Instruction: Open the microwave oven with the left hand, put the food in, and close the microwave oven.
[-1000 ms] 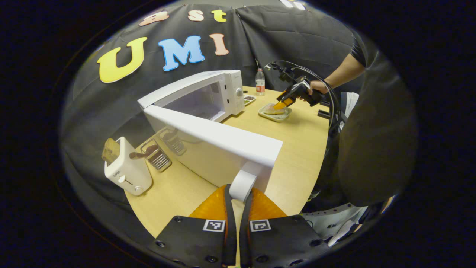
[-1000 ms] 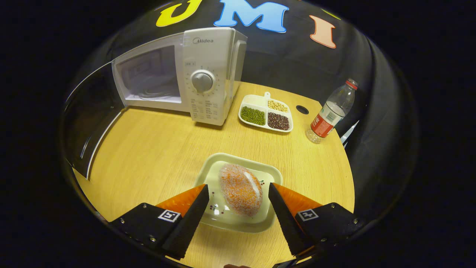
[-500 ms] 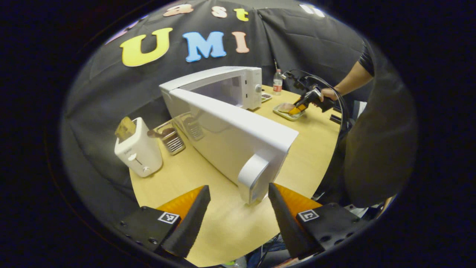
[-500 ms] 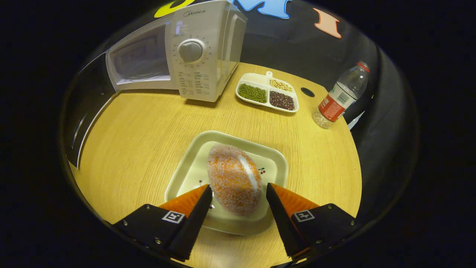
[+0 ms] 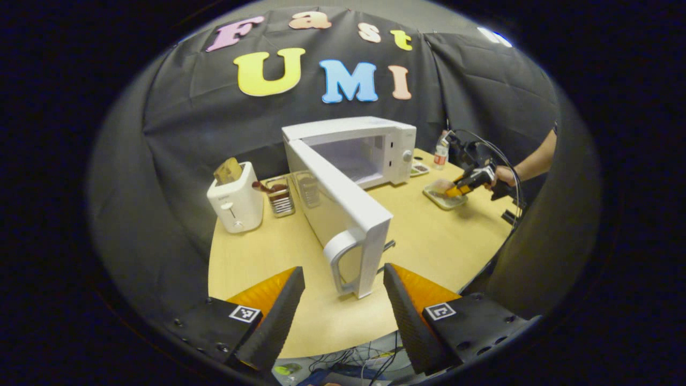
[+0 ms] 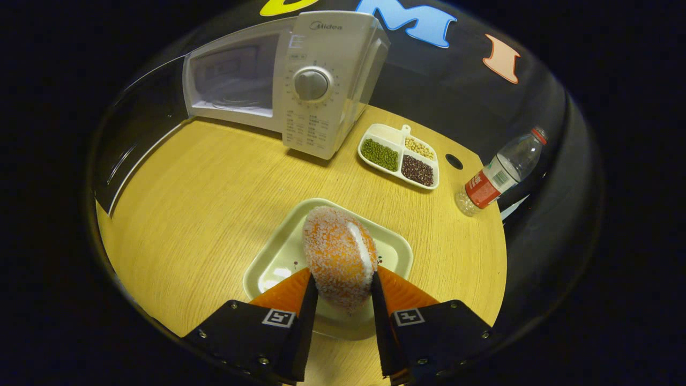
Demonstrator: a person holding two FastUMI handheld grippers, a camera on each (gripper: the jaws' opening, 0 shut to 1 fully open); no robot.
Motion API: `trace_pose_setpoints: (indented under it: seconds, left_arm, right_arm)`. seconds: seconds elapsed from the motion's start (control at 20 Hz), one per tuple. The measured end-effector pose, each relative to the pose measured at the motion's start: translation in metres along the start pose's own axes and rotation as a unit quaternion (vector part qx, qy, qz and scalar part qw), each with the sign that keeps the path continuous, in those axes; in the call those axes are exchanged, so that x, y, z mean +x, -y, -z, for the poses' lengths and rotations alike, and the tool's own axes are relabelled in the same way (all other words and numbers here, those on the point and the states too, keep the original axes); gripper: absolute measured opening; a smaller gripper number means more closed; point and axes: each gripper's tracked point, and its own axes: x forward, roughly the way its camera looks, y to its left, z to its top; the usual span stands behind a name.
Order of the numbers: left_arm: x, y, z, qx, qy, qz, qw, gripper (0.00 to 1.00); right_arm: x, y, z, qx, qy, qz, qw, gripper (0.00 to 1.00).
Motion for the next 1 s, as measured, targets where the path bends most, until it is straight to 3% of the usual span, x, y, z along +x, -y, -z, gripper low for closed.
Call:
trace_pose_setpoints:
  seconds: [0.25,0.4,0.6,0.75,1.0]
  left_arm:
    - [-0.009,0.040,-0.084,-0.038,0.095,-0.036,0.994,0.96]
    - [-0.008,0.060,-0.132,-0.048,0.154,-0.066,0.985,0.95]
    - [0.005,0.100,-0.155,-0.018,0.166,-0.043,0.985,0.95]
    - [0.004,0.114,-0.168,0.009,0.177,-0.047,0.983,0.95]
    - [-0.011,0.120,-0.172,-0.007,0.196,-0.061,0.979,0.96]
  right_arm:
    - [-0.050,-0.014,-0.041,-0.040,0.074,-0.006,0.996,0.52]
    - [-0.082,-0.025,-0.080,-0.090,0.139,0.020,0.986,0.52]
    - [-0.109,-0.057,-0.130,-0.187,0.223,0.043,0.956,0.52]
    - [-0.114,-0.081,-0.151,-0.247,0.258,0.056,0.932,0.52]
    - [-0.106,-0.120,-0.186,-0.344,0.297,0.074,0.888,0.52]
